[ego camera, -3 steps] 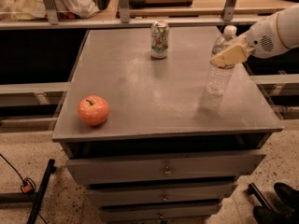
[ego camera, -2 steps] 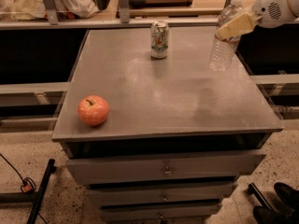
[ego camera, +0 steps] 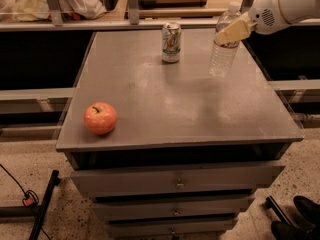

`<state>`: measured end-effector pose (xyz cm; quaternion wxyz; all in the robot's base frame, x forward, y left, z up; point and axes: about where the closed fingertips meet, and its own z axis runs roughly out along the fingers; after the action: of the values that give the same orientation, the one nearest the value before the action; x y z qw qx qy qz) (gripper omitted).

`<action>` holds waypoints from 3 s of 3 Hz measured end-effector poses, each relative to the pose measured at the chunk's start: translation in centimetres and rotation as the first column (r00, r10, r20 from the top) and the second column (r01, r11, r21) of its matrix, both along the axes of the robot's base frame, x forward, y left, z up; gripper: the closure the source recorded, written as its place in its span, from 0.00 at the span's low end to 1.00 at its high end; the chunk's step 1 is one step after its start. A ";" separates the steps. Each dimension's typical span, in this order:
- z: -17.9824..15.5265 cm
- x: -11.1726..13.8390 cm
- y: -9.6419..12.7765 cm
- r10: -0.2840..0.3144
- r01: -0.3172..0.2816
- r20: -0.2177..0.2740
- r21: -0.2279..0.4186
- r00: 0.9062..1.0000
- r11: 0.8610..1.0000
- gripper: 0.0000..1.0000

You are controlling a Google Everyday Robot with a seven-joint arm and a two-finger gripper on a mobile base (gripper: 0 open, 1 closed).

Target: Move water bottle near 7up can

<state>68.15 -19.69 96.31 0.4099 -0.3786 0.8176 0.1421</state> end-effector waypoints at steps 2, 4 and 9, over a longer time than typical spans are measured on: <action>-0.5 4.1 4.1 0.025 -0.025 0.051 0.008 0.998 1.000 1.00; -0.9 6.7 6.3 0.043 -0.041 0.078 -0.036 0.996 0.999 0.83; -4.4 8.1 6.6 0.036 -0.036 -0.002 0.017 0.999 0.999 0.00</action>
Offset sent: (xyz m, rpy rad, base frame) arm 0.0628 0.0624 -0.0005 -0.0026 -0.1008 0.0418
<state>76.27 -13.12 91.91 0.4094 -0.3897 0.8099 0.1567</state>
